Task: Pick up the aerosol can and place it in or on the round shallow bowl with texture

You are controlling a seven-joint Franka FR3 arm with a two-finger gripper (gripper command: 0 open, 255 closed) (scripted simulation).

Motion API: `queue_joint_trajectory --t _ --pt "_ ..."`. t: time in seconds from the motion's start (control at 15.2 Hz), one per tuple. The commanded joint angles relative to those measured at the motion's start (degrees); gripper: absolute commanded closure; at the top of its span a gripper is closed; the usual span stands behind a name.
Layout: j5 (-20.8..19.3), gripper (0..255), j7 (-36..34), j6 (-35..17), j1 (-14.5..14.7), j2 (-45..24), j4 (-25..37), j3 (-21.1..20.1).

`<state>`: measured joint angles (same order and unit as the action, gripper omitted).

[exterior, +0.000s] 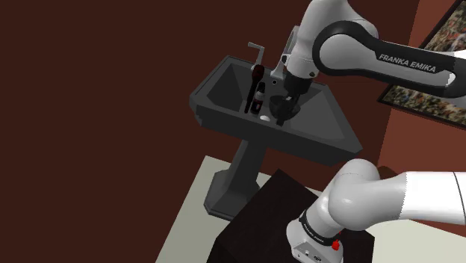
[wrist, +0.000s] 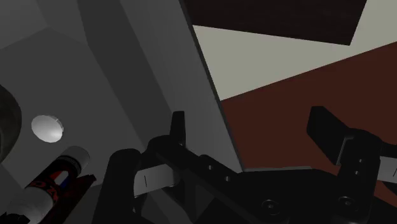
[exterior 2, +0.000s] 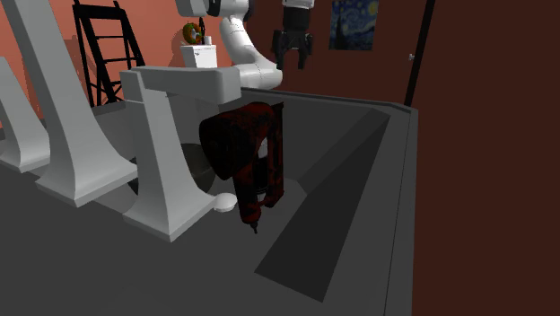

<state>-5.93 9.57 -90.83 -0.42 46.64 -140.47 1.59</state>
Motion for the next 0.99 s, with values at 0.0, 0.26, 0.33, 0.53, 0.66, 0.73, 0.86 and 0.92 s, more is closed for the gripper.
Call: queue_joint_trajectory --t 0.0,0.26,0.33,0.53,0.66,0.73,0.86,0.92 --pt "0.0 0 0.0 0.0 0.0 0.0 0.0 0.0" --pt "-2.71 0 1.67 -6.88 -1.87 -4.89 0.75 3.09" --pt "-3.29 0 2.06 -8.56 -2.29 -6.21 1.11 3.86" --pt "-4.78 0 3.19 -13.43 -3.42 -10.41 2.57 6.18" --pt "-5.53 0 3.95 -16.54 -4.07 -13.36 3.87 7.72" --pt "-5.81 0 4.35 -18.04 -4.38 -14.87 4.61 8.48" --pt "-6.21 0 5.17 -20.94 -4.93 -17.96 6.27 9.97" --pt "-6.31 0 5.6 -22.32 -5.17 -19.54 7.19 10.72"
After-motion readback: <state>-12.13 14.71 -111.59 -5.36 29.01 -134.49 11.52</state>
